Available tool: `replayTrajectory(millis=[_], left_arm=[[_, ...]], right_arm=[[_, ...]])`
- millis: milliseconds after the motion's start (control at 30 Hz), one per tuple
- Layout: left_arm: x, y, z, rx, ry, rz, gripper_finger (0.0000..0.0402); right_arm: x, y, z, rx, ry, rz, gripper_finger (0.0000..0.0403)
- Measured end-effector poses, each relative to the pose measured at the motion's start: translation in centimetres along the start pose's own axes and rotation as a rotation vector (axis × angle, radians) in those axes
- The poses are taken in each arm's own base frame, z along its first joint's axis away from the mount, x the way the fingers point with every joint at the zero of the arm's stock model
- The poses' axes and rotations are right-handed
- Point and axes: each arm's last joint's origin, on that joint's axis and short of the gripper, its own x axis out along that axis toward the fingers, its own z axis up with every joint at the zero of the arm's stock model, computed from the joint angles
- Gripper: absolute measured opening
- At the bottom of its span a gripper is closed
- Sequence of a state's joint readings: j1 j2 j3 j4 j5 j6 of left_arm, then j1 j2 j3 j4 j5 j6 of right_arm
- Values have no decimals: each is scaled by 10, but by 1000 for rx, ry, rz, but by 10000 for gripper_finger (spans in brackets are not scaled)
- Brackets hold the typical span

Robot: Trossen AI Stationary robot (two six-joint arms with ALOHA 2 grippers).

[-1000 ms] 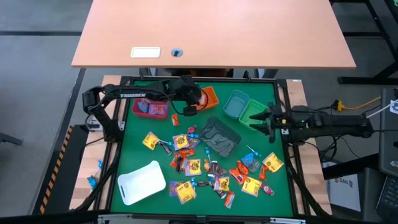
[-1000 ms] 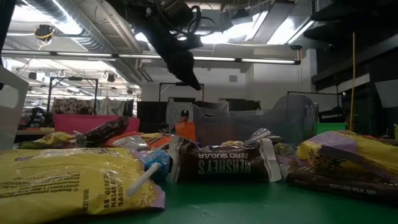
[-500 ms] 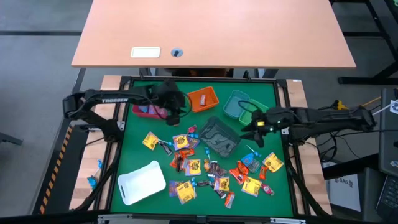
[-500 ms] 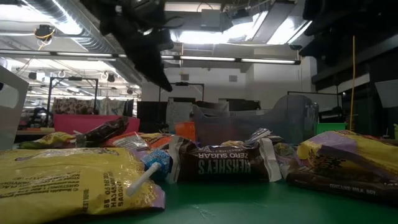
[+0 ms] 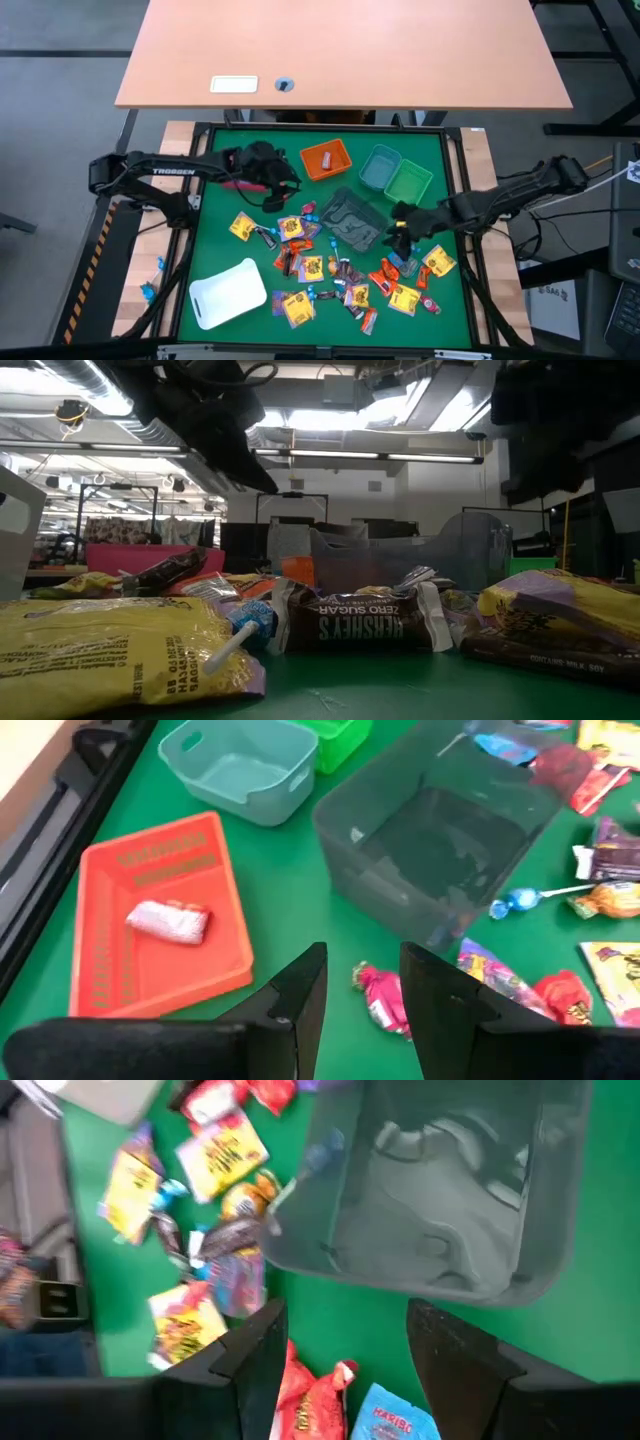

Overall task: Sort candy
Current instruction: Put the blue lollipop into the blue bin

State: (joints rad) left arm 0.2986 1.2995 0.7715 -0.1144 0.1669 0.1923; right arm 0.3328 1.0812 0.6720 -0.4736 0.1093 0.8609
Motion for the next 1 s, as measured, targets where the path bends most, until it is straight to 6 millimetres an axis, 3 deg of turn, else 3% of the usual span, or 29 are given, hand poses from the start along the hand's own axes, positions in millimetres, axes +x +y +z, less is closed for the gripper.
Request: replayTrajectory(millis=[267, 700, 1000], left_arm=[[1, -3, 2, 9, -14, -7, 116], [1, -3, 2, 10, -17, -4, 116], [1, -3, 2, 9, -17, -4, 116]], right_arm=[[32, 1, -20, 33, 152, -147, 204], [31, -16, -32, 115, 267, -354, 204], [50, -21, -39, 85, 321, -447, 204]])
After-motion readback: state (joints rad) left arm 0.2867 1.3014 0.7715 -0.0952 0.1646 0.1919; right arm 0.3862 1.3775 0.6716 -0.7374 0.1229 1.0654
